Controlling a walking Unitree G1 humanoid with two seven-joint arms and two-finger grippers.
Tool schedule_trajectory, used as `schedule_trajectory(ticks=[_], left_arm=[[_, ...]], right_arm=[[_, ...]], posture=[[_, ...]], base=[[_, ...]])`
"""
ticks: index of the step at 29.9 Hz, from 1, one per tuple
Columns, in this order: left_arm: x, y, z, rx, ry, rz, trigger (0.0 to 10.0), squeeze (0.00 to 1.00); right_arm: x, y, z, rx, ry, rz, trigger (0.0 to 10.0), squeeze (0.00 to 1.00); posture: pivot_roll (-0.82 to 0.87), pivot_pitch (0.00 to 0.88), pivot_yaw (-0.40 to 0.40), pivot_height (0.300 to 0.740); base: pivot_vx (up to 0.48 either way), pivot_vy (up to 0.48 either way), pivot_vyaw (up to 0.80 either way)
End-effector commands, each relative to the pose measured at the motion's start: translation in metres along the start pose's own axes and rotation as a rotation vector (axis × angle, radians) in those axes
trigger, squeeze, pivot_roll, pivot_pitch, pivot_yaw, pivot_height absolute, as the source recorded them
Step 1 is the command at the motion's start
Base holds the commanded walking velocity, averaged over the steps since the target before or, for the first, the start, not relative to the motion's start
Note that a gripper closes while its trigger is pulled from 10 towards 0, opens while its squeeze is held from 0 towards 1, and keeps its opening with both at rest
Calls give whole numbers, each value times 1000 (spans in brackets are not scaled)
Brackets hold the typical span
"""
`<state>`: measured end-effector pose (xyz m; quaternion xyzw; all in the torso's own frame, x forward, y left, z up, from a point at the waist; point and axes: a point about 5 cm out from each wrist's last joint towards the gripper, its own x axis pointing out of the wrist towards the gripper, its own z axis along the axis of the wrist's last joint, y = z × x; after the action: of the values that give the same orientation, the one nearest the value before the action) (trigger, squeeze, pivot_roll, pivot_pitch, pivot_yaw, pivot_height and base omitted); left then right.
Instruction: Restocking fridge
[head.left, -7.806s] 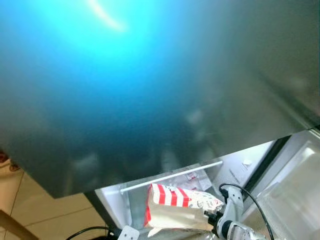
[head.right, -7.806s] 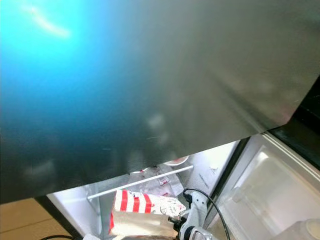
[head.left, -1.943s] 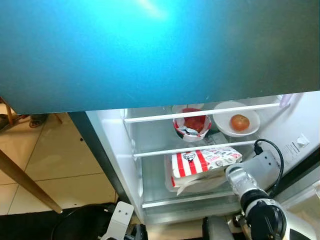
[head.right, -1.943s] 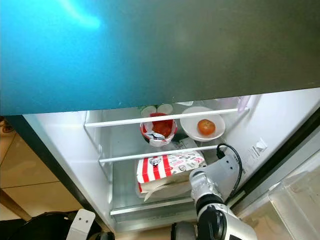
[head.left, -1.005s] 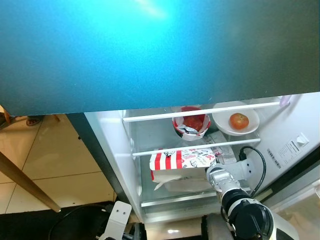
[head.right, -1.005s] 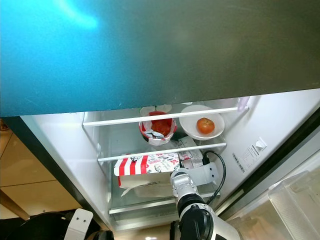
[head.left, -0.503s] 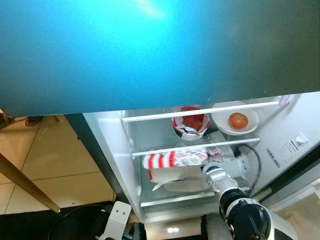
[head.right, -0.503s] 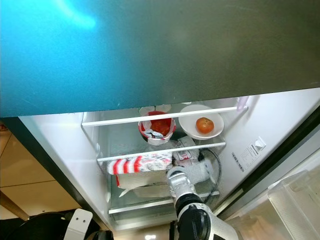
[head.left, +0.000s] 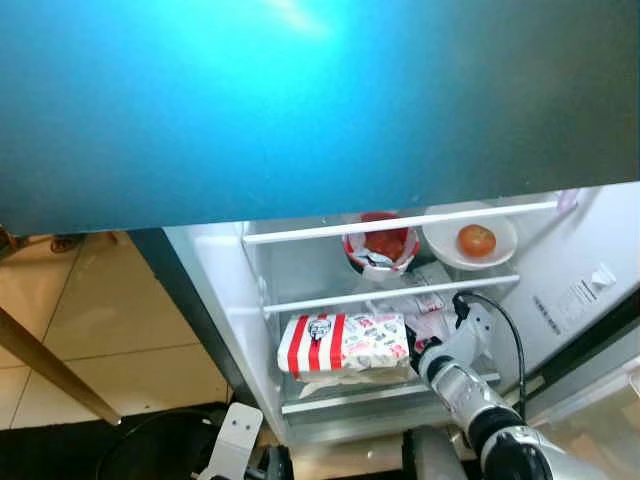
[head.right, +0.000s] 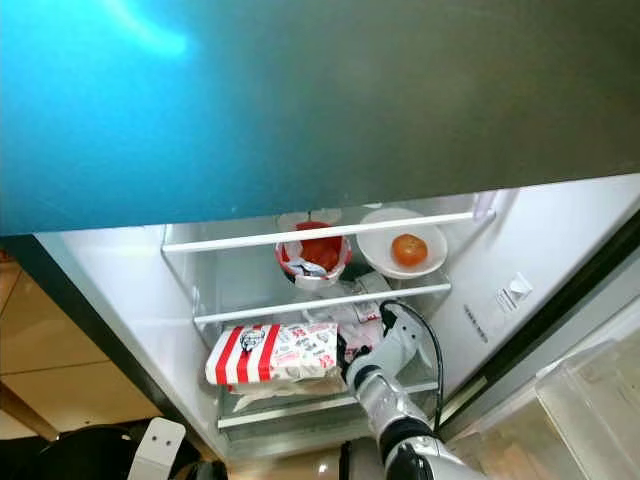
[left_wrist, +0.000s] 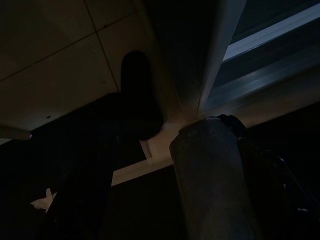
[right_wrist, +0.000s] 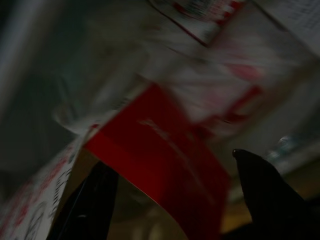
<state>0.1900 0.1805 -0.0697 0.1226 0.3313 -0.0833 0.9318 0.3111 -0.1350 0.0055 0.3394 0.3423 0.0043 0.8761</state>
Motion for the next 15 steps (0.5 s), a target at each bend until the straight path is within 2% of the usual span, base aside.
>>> schedule_trajectory(ticks=[1,2,5,8,11,15], left_arm=[[-24,-19,-53,-14,215,-78,10000,0],[-24,-19,-53,-14,215,-79,10000,0],[-24,-19,-53,-13,215,-79,10000,0],[-24,-19,-54,-11,217,-80,10000,0],[-24,-19,-54,-11,217,-79,10000,0],[-25,-19,-54,-11,217,-80,10000,0]], right_arm=[[-6,-21,-7,-65,23,-44,10000,0],[-9,-31,-8,-89,19,-69,10000,0],[-11,-39,-8,-96,12,-94,10000,0],[-20,-61,1,-52,-38,-147,10000,0],[-23,-65,5,-44,-50,-152,10000,0],[-20,-59,6,-40,-46,-123,10000,0]], posture=[[106,242,-19,569],[106,242,-19,569],[95,235,-11,569],[96,236,-8,569],[96,236,-8,569],[94,236,-7,569]], base=[[0,0,0],[0,0,0],[0,0,0],[0,0,0],[0,0,0],[0,0,0]])
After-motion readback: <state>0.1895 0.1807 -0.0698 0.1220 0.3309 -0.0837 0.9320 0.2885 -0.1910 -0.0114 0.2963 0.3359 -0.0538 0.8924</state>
